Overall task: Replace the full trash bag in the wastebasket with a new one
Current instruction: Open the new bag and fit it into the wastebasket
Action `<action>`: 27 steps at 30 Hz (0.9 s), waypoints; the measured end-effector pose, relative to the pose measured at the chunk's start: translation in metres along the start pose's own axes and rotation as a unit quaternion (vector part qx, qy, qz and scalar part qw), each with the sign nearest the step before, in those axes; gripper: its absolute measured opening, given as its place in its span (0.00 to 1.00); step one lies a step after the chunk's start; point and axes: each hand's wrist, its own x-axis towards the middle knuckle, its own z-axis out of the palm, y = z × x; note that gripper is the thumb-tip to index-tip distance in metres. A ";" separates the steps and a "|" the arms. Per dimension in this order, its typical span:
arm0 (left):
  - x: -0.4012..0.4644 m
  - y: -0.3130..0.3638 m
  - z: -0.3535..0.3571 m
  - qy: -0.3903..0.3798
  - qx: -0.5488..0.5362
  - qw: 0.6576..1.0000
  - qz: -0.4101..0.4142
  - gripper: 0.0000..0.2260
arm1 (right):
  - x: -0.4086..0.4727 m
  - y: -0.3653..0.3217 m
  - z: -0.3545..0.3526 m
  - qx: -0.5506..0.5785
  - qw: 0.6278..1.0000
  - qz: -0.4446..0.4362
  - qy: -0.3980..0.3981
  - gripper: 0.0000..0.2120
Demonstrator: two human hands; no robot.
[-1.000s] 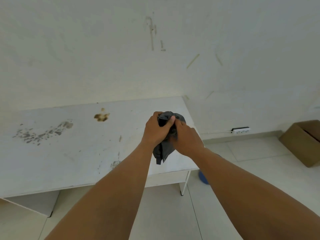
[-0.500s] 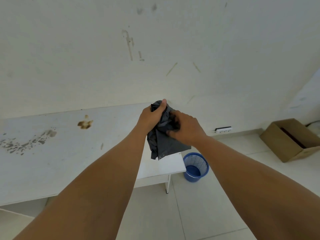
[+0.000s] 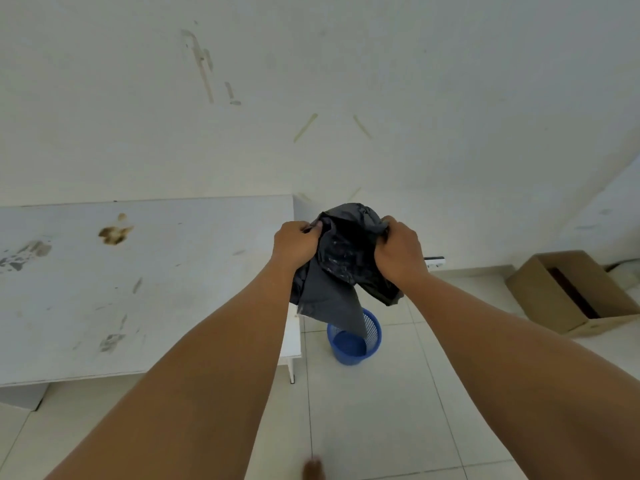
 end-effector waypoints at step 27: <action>0.148 -0.022 0.245 -0.055 0.152 0.987 0.023 0.31 | 0.164 0.196 0.056 0.313 0.882 0.286 -0.203 0.12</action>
